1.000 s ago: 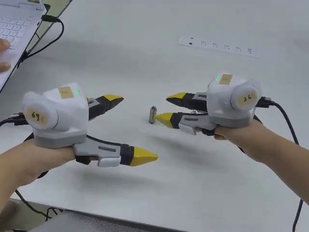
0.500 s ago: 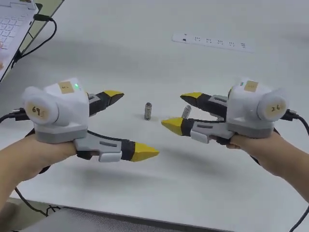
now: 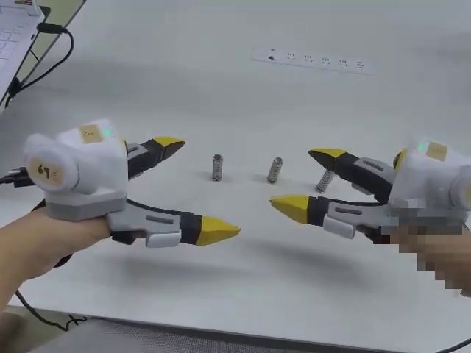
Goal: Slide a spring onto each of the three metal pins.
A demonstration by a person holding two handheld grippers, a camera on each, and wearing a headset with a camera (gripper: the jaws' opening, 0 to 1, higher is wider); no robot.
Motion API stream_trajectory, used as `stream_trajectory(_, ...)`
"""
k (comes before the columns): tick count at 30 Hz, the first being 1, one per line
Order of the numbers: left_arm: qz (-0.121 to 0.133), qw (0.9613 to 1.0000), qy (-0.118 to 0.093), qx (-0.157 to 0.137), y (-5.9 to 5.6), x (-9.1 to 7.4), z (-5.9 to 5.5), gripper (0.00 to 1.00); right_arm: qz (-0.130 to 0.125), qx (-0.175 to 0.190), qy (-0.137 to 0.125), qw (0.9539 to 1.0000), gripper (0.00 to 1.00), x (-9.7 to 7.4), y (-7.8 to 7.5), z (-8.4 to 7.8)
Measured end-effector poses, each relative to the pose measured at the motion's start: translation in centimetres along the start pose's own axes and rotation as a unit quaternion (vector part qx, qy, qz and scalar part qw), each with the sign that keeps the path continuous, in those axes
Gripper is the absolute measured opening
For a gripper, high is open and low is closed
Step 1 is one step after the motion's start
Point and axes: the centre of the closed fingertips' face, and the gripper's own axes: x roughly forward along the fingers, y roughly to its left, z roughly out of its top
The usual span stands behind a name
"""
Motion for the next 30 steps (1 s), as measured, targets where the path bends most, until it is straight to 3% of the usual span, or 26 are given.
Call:
stream_trajectory(4,-0.001,1.0,-0.004,-0.001,-0.1,0.0,0.2,0.98,0.001,0.01,-0.018,0.9998,0.76,-1.1,0.6,0.1)
stream_trajectory(8,-0.004,0.9999,-0.01,-0.002,-0.4,-0.1,0.4,0.98,-0.005,-0.004,-0.007,1.0,0.83,-2.0,0.8,-1.0)
stream_trajectory(13,-0.008,0.9999,-0.008,-0.002,-0.8,-0.3,0.4,0.98,-0.018,0.022,-0.022,0.9994,0.88,-3.2,0.0,-1.1)
stream_trajectory(20,-0.006,0.9999,-0.008,-0.003,-1.0,-0.5,0.3,0.98,-0.017,0.021,-0.025,0.9993,0.97,-4.0,-0.3,-1.0)
stream_trajectory(30,0.001,1.0,-0.006,-0.004,-0.7,-1.2,0.2,0.98,-0.029,0.038,-0.03,0.9984,0.99,-6.0,-1.0,-1.3)
